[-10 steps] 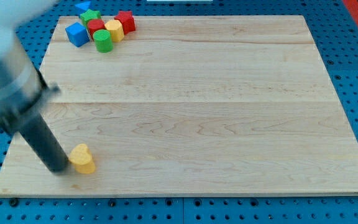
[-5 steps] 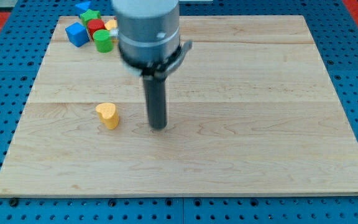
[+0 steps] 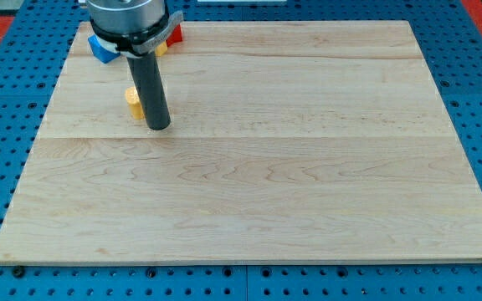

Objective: Move the yellow heart into the group of blocks

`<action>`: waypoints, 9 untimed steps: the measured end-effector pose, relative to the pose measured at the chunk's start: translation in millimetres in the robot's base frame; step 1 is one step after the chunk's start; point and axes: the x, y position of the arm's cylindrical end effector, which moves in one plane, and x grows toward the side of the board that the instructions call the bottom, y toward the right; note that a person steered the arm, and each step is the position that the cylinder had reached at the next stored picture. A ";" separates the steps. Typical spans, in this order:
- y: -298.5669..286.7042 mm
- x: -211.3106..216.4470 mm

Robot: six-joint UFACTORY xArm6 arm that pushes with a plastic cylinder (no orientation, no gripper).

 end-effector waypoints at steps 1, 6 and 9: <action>25.5 0.2; -61.3 -52.7; -183.8 -233.2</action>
